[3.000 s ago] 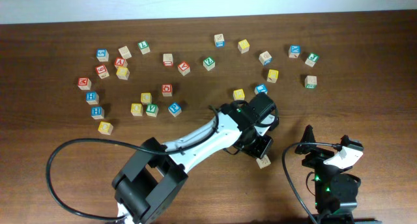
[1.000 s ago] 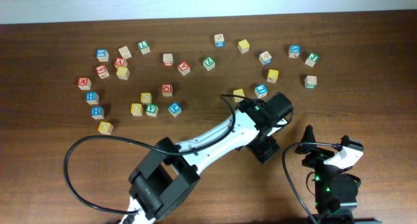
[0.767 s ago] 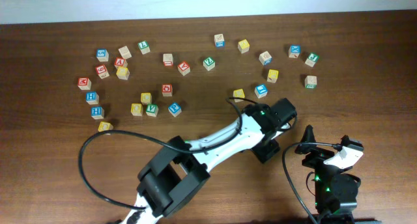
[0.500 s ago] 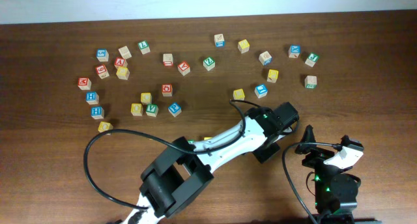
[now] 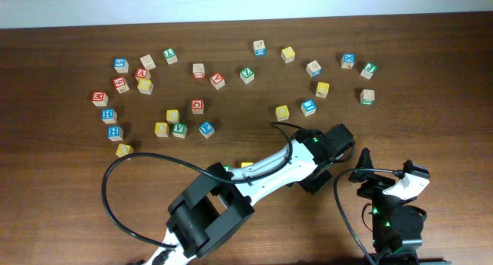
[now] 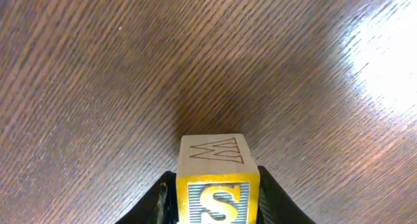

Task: Spell out RSS
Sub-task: 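Grasp the yellow S block with the left gripper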

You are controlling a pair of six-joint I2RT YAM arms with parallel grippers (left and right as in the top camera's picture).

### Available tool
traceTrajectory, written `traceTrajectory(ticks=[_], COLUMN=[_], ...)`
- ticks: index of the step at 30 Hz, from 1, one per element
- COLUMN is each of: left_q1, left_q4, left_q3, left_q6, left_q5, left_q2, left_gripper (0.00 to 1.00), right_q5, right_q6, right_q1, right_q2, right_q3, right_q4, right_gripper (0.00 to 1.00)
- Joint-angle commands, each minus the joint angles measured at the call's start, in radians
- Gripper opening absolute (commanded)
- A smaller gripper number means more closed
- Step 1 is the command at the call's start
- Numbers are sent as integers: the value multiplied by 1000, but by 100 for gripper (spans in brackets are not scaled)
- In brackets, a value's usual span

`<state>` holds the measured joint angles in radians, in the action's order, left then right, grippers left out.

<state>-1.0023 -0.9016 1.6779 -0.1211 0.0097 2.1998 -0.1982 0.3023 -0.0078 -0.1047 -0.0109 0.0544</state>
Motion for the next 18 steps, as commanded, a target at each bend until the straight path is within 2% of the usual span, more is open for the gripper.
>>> traceTrajectory(ticks=[1, 4, 8, 10, 14, 16, 18], left_q1=[-3, -3, 26, 94, 196, 212, 203], left_q4=[-6, -12, -66, -113, -193, -214, -215], left_q3=[-10, -10, -10, -10, -10, -10, -10], left_q6=[-48, -109, -324, -460, -640, -701, -701], left_q5=[-10, -11, -108, -112, -111, -73, 15], left_q2=[13, 13, 13, 13, 13, 13, 13], left_gripper=[28, 26, 23, 23, 24, 25, 21], right_q5=[-16, -16, -16, -16, -16, -16, -16], right_q6=[-9, -9, -9, -9, -9, -9, -9], right_q1=[-6, -6, -6, -6, -6, -6, -6], right_q2=[4, 4, 4, 4, 4, 4, 4], right_q3=[5, 5, 5, 5, 5, 5, 5], right_q4=[8, 8, 8, 8, 8, 8, 8], right_gripper=[98, 98, 98, 98, 98, 98, 98])
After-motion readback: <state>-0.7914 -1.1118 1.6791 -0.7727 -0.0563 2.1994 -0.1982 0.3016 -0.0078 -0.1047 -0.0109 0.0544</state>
